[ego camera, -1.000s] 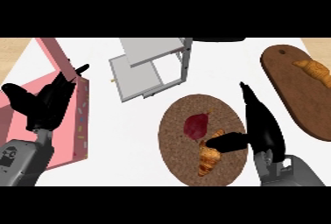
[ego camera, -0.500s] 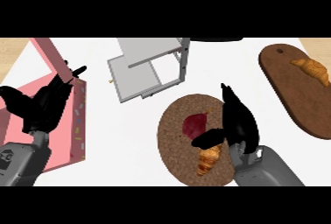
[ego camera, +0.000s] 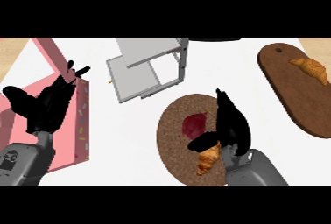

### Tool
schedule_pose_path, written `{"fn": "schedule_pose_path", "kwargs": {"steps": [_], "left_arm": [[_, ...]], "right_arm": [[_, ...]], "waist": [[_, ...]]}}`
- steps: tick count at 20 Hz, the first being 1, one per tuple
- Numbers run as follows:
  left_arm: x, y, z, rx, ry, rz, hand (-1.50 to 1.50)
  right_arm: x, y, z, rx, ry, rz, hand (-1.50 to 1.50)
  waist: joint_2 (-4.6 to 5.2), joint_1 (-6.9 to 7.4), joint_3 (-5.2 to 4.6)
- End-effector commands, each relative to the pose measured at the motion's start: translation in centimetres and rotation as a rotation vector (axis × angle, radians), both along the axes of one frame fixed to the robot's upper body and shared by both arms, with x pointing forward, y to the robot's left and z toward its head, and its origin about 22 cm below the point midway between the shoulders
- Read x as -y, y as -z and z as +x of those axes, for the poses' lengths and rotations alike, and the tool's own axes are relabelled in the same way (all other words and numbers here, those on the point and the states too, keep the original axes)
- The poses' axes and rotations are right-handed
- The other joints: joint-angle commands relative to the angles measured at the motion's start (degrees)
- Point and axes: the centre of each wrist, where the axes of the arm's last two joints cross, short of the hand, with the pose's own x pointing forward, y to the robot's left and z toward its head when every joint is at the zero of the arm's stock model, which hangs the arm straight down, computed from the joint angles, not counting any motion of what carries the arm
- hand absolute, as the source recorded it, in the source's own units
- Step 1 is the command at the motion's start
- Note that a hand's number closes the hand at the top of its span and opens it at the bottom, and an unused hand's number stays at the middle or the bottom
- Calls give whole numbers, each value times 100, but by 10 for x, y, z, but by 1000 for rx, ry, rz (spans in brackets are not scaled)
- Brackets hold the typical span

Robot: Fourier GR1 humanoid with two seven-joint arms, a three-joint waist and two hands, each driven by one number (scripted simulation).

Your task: Pick the pear from the placemat and place it in the tiered shelf

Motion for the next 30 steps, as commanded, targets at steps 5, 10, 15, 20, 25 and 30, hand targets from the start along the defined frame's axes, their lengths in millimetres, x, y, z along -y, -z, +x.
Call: {"fn": "schedule_pose_path", "kwargs": {"steps": [5,10,15,20,25,30], "left_arm": [[14,5,5,5,7,3,0],[4,-26,-4,12,1,-8,0],[-6,-12,-8,9,12,12,0],[-9,-8,0,-15,-10,-3,0],[10,0,-2,7,7,-30,0],[-1,-1,6,-3,16,-18,0]], "right_arm": [[-26,16,12,-77,125,-7,-150],[-6,39,20,-91,123,8,-150],[-13,35,28,-114,105,26,-150],[-19,70,27,-129,91,45,150],[-27,66,26,-90,15,-41,150],[-68,75,21,-13,-84,-126,150]], "waist": [[10,5,2],[2,22,6],[6,19,4],[11,27,4],[4,6,3],[33,186,2]]}}
